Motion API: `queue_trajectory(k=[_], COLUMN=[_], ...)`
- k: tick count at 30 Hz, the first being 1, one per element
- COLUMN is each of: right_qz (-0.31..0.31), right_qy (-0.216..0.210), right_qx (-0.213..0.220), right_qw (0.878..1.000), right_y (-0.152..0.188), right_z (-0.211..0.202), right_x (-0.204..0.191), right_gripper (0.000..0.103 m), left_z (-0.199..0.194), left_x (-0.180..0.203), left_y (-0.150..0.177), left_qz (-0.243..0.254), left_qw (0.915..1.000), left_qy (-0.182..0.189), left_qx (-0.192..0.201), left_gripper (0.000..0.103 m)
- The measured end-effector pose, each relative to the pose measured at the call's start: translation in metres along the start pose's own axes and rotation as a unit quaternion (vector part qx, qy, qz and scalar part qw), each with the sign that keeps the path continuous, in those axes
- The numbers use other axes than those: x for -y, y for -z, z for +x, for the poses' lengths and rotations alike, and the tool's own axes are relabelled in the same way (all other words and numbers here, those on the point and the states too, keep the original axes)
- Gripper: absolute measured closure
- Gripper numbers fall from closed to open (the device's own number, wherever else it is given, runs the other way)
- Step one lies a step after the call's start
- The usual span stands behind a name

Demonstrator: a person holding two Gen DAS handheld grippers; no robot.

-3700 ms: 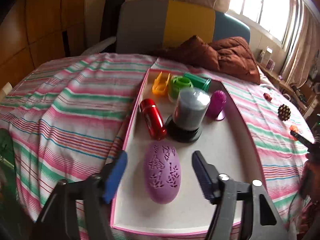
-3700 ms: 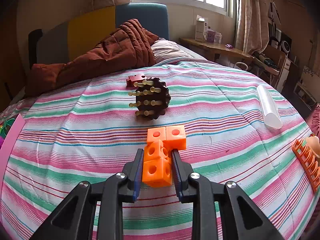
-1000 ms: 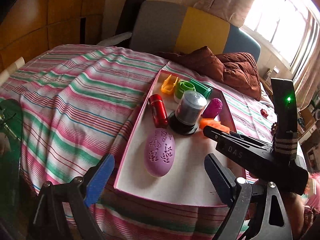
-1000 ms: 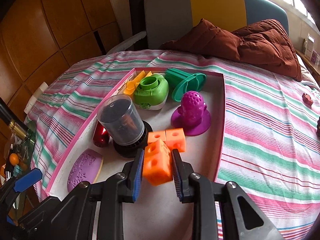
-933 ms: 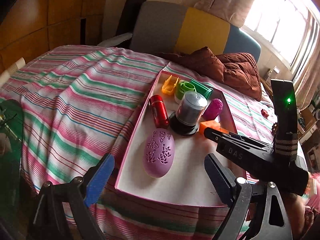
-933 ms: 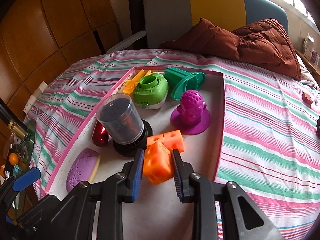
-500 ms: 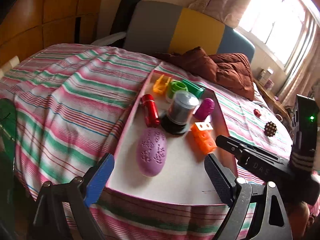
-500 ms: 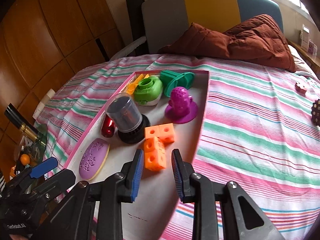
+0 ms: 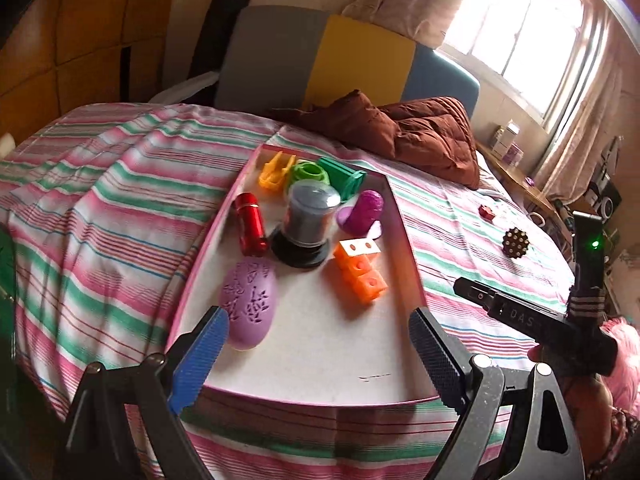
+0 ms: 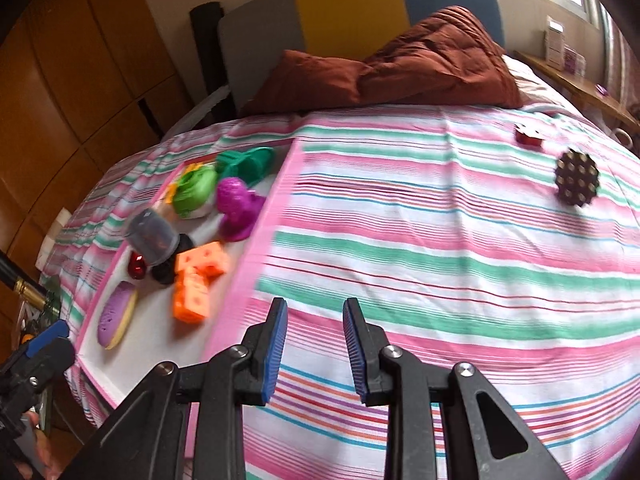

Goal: Organize rigid objects
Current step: 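Move the right tool to the brown spiky hedgehog toy and grasp it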

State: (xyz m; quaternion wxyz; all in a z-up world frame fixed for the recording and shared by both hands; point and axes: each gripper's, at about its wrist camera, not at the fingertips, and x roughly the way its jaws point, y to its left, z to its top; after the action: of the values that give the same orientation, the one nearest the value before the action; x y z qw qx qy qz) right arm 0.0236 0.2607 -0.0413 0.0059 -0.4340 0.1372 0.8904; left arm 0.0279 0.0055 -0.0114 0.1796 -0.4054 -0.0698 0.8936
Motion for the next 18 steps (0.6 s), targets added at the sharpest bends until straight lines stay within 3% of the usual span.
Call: queue_trajectory(k=[11,18], right_qz=[0.11,0.202], right_qy=[0.045,0.06], right_qx=[0.016,0.066], right_qw=[0.993,0.975], right_y=[-0.004,-0.044], right_z=[-0.014,-0.039], right_x=[0.12,0.218], right_gripper=[0.071,0.067], left_z=[0.021,0.034], left_x=[0.069,0.108], left_y=[-0.012,-0.01], left_qz=[0.06,0.089], left_qw=[0.9967,0.993], left_qy=[0.037,0.05], left_qx=[-0.04,-0.059], left_gripper=[0.009,0.009])
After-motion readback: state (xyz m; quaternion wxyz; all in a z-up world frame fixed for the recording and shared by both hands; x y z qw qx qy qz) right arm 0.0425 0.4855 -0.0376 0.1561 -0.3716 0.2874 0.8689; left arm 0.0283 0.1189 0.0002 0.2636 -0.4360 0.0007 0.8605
